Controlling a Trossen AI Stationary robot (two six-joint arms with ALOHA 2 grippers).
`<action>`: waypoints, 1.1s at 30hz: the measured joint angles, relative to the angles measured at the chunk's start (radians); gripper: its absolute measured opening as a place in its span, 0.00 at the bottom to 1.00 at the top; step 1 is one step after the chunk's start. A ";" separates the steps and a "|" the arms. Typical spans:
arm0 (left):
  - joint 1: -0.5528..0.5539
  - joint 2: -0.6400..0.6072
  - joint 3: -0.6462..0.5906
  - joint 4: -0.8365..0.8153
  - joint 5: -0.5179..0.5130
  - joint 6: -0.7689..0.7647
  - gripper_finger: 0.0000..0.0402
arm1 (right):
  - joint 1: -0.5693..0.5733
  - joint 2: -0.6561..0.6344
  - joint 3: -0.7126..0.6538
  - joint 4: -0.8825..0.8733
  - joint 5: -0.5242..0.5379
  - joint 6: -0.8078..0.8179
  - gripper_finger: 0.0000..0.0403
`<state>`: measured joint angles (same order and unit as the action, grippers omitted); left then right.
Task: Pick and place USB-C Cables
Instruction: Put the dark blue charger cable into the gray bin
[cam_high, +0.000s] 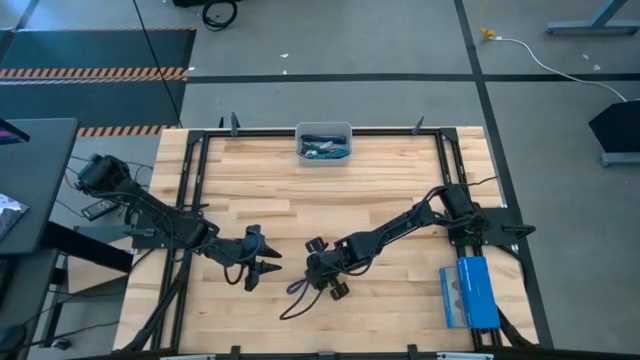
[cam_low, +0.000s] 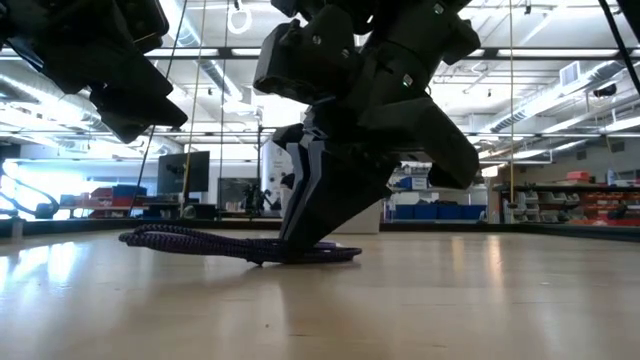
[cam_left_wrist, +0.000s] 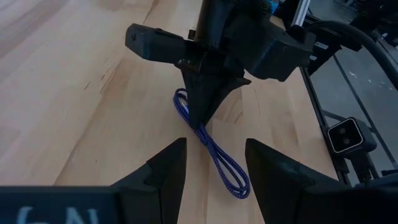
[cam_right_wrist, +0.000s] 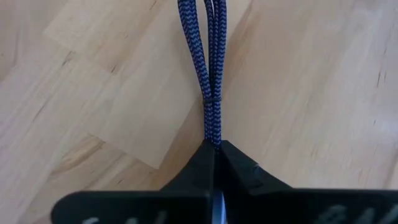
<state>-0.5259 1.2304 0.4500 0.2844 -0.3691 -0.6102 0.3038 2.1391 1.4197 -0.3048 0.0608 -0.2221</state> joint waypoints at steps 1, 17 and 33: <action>0.000 0.000 0.000 0.000 0.000 0.000 0.43 | -0.001 0.000 0.000 0.000 0.000 0.002 0.03; 0.000 0.000 0.000 0.000 0.000 0.000 0.43 | -0.002 0.000 0.000 -0.004 -0.001 0.003 0.02; 0.000 0.000 0.000 -0.001 0.000 0.000 0.43 | -0.044 -0.051 -0.006 -0.104 0.054 0.001 0.02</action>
<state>-0.5262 1.2304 0.4498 0.2832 -0.3691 -0.6098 0.2594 2.0878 1.4136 -0.4084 0.1148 -0.2207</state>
